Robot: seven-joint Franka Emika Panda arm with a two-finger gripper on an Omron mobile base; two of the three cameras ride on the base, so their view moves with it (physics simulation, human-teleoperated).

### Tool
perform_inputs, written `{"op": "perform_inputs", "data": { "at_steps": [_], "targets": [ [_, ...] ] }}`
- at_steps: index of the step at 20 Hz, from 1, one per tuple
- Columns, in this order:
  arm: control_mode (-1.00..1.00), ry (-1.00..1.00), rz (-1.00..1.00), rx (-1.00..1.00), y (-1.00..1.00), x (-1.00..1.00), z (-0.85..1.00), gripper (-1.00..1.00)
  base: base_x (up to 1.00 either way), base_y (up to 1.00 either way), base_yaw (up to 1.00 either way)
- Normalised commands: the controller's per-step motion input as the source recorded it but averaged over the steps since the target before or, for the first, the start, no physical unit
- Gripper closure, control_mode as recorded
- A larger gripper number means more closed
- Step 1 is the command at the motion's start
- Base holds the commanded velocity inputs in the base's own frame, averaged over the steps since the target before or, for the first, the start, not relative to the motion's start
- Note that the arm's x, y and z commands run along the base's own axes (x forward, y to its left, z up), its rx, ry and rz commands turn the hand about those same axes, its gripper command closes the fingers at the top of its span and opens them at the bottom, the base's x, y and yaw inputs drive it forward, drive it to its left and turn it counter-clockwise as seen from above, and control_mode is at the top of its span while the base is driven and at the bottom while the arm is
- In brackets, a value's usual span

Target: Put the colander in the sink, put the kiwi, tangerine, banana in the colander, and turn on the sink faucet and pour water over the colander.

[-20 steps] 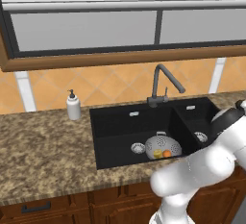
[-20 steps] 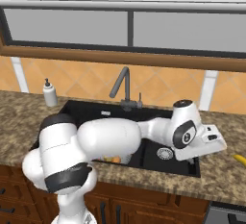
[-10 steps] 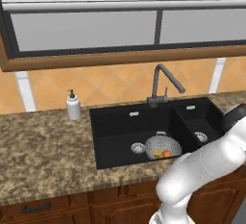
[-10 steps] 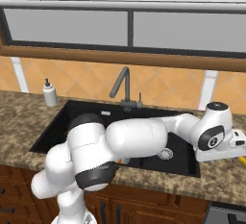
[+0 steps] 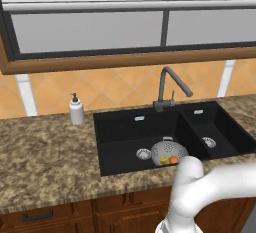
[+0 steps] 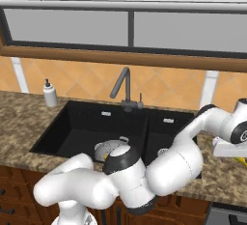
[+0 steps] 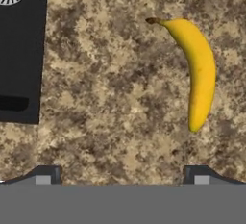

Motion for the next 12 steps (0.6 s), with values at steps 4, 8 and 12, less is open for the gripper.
{"op": "perform_inputs", "data": {
  "at_steps": [4,8,12],
  "targets": [
    [-1.00,-0.32,0.00,0.04,-0.26,0.00,-0.23,-1.00,0.00,0.00,0.00],
    [-1.00,-0.33,0.01,0.01,-0.25,0.02,-0.22,-1.00,0.00,0.00,0.00],
    [-1.00,-0.39,0.05,0.00,-0.11,-0.02,-0.29,-1.00,0.00,0.00,0.00]
  ]
}}
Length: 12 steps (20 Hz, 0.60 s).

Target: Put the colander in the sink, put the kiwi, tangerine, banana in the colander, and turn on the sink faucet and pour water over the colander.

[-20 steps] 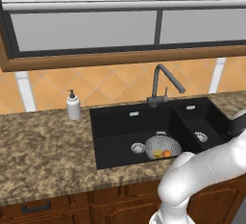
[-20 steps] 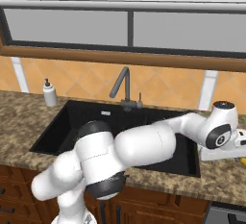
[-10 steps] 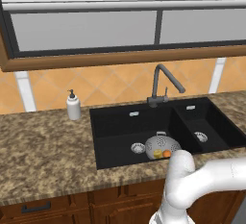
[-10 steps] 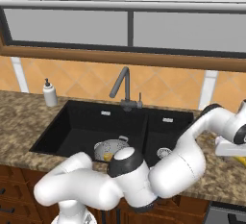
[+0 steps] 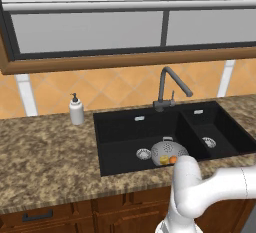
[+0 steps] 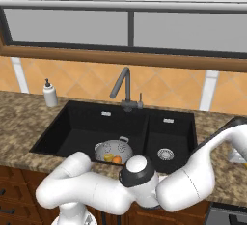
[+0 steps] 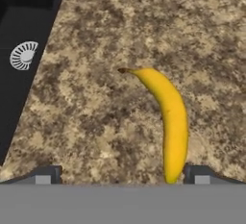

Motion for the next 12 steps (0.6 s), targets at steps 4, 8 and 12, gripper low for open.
{"op": "perform_inputs", "data": {
  "at_steps": [4,8,12],
  "targets": [
    [-1.00,-0.09,0.00,-0.04,0.13,0.13,-0.22,-1.00,0.00,0.00,0.00],
    [-1.00,0.03,0.00,-0.11,0.08,0.42,-0.06,-1.00,0.00,0.00,0.00],
    [-1.00,0.09,0.00,-0.11,0.09,0.42,-0.16,-1.00,0.00,0.00,0.00]
  ]
}}
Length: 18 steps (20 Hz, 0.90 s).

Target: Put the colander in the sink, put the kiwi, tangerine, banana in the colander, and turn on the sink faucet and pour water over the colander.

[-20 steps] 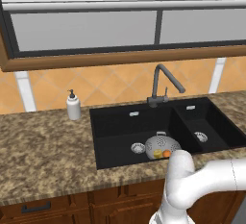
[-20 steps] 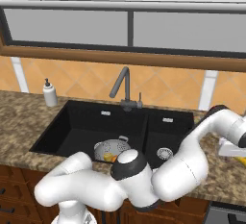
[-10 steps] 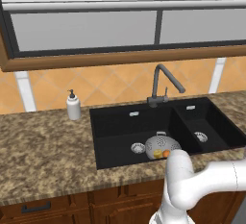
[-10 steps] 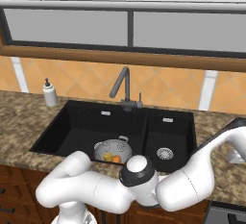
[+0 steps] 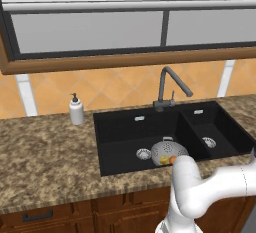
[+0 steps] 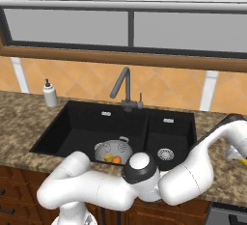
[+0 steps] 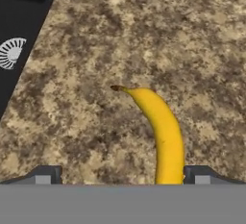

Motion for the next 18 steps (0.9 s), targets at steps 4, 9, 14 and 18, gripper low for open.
{"op": "perform_inputs", "data": {
  "at_steps": [4,9,14,18],
  "targets": [
    [-1.00,0.00,0.00,-0.09,0.00,0.22,-0.35,-1.00,0.00,0.00,0.00],
    [-1.00,0.06,0.06,-0.12,0.00,0.11,-0.46,-1.00,0.00,0.00,0.00],
    [-1.00,0.08,0.15,-0.14,-0.01,0.31,-0.19,-1.00,0.00,0.00,0.00],
    [-1.00,0.12,0.15,-0.06,-0.09,0.31,-0.06,-1.00,0.00,0.00,0.00]
  ]
}}
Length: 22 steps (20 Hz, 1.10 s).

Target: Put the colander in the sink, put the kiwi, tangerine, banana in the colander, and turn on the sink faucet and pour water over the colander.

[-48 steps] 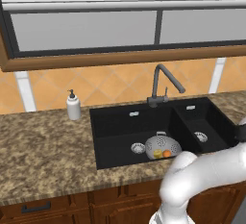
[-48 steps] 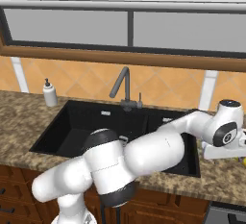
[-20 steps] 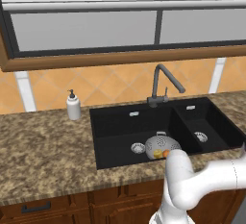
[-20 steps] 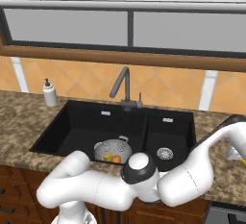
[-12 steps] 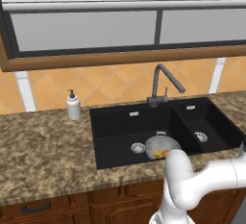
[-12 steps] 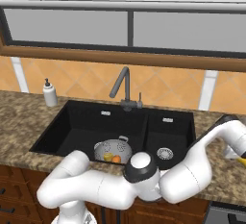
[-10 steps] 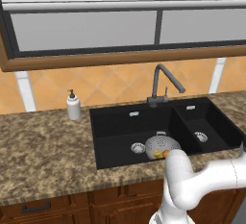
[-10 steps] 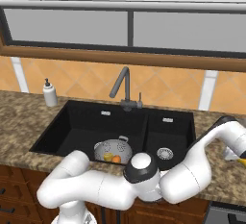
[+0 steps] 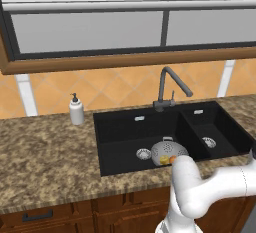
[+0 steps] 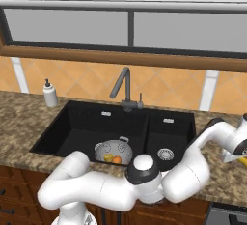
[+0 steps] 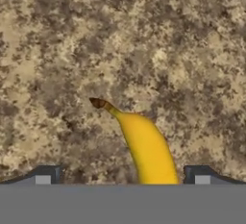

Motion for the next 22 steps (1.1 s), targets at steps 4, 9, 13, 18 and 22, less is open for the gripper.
{"op": "perform_inputs", "data": {
  "at_steps": [4,9,13,18,22],
  "targets": [
    [-1.00,0.18,0.14,-0.04,-0.15,0.24,-0.08,-1.00,0.00,0.00,0.00],
    [-1.00,0.17,0.14,-0.04,-0.29,0.23,-0.06,-1.00,0.00,0.00,0.00],
    [-1.00,0.17,0.12,-0.05,-0.39,0.24,0.00,-1.00,0.00,0.00,0.00],
    [-1.00,0.16,0.09,-0.01,-0.35,0.17,-0.06,-1.00,0.00,0.00,0.00],
    [-1.00,0.23,0.03,0.00,-0.21,-0.04,-0.32,1.00,0.00,0.00,0.00]
  ]
}}
